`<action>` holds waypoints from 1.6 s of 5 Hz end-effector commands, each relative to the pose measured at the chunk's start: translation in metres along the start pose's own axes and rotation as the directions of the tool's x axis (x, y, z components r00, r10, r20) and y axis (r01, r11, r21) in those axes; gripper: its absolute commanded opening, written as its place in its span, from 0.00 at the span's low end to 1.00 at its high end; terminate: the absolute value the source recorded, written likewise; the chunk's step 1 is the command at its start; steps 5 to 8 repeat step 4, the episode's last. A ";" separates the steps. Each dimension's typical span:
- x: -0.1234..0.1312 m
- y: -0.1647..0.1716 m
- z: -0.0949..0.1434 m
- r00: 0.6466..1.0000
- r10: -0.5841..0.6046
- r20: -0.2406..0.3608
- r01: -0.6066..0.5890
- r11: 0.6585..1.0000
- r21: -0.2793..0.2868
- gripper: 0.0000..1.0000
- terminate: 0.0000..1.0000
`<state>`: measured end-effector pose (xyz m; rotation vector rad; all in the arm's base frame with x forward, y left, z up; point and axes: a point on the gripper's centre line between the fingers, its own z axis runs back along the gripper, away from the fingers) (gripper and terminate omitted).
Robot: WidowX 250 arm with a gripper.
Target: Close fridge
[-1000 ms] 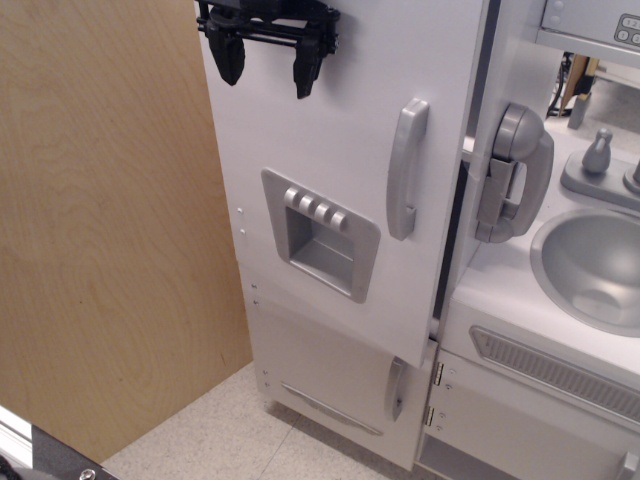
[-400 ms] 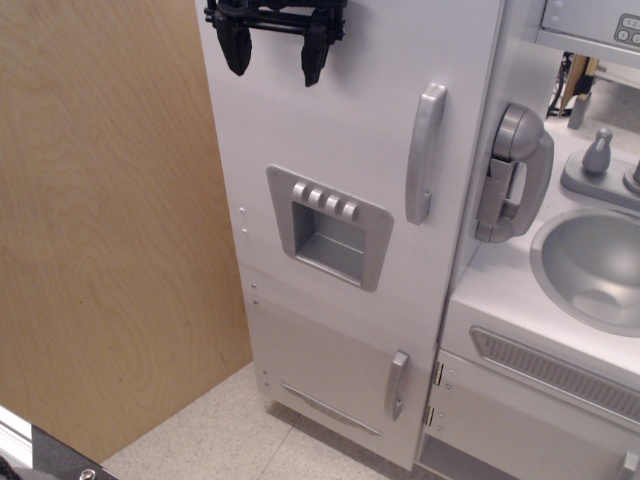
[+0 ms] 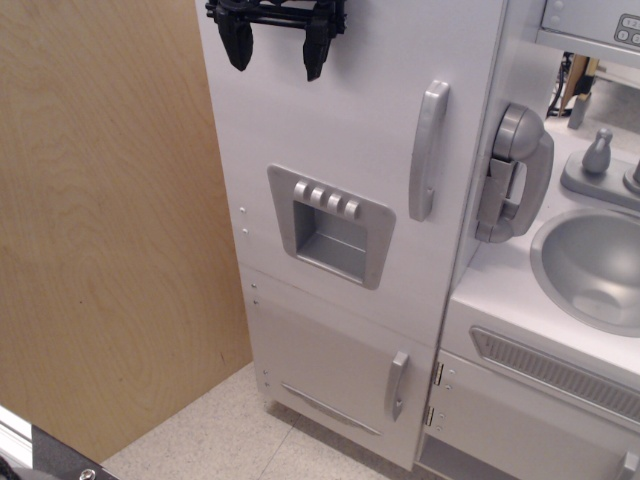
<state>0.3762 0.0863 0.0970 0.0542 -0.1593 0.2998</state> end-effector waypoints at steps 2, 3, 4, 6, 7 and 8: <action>-0.047 0.023 0.029 0.993 -0.109 0.043 0.110 0.994 -0.009 1.00 0.00; -0.047 0.023 0.029 0.993 -0.109 0.043 0.110 0.994 -0.009 1.00 0.00; -0.047 0.023 0.029 0.993 -0.109 0.043 0.110 0.994 -0.009 1.00 1.00; -0.047 0.023 0.029 0.993 -0.109 0.043 0.110 0.994 -0.009 1.00 1.00; -0.047 0.023 0.029 0.993 -0.109 0.043 0.110 0.994 -0.009 1.00 1.00; -0.047 0.023 0.029 0.993 -0.109 0.043 0.110 0.994 -0.009 1.00 1.00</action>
